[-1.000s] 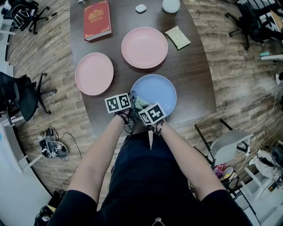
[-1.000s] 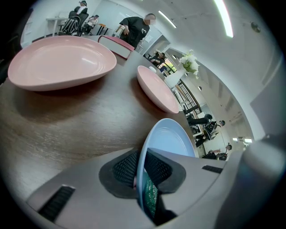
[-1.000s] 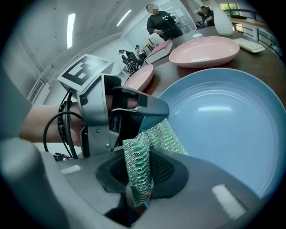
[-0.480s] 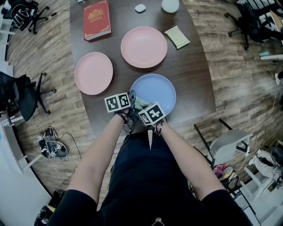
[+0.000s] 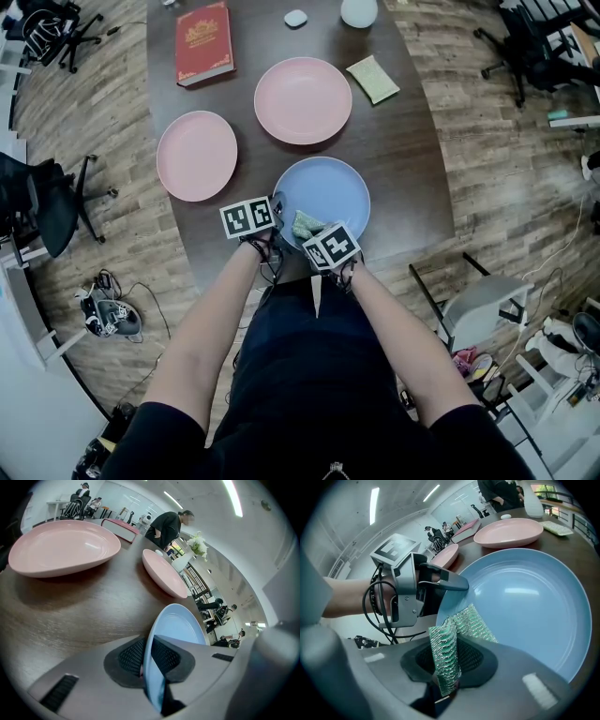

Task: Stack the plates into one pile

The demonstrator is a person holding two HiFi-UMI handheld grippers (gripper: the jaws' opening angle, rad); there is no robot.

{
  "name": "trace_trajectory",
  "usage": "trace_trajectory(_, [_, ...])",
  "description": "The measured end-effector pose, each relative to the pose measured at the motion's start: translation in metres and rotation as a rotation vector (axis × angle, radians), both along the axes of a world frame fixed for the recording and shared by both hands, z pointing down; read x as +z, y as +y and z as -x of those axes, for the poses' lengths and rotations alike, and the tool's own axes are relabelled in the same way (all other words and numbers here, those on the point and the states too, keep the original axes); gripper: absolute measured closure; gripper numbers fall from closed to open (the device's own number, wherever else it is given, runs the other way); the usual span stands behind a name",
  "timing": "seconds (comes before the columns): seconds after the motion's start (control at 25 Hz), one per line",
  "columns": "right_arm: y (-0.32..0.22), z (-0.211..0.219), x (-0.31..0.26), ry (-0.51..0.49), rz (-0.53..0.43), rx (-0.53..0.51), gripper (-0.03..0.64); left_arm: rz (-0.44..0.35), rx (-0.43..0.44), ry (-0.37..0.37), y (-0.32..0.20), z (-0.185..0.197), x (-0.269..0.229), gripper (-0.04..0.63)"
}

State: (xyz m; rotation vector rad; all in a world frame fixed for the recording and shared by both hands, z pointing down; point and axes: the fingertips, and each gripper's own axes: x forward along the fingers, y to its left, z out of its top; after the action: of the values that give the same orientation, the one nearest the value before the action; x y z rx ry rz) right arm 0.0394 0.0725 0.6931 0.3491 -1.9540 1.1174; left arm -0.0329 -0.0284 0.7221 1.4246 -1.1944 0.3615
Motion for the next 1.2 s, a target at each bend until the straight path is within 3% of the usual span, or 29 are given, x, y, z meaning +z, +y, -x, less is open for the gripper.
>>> trace_trajectory(0.56, [-0.015,-0.062,0.0,0.079,-0.059,-0.006,0.534,-0.001,-0.001,-0.007,-0.001,-0.001,-0.001,0.56])
trace_trajectory(1.04, [-0.022,-0.073,-0.001,0.101,-0.119,0.004,0.534,0.001,-0.012,-0.008,-0.001,-0.006,-0.001,0.555])
trace_trajectory(1.2, [-0.023,-0.072,-0.003,0.082,-0.136,0.013,0.534,-0.016,0.017,-0.012,-0.001,-0.011,-0.004,0.491])
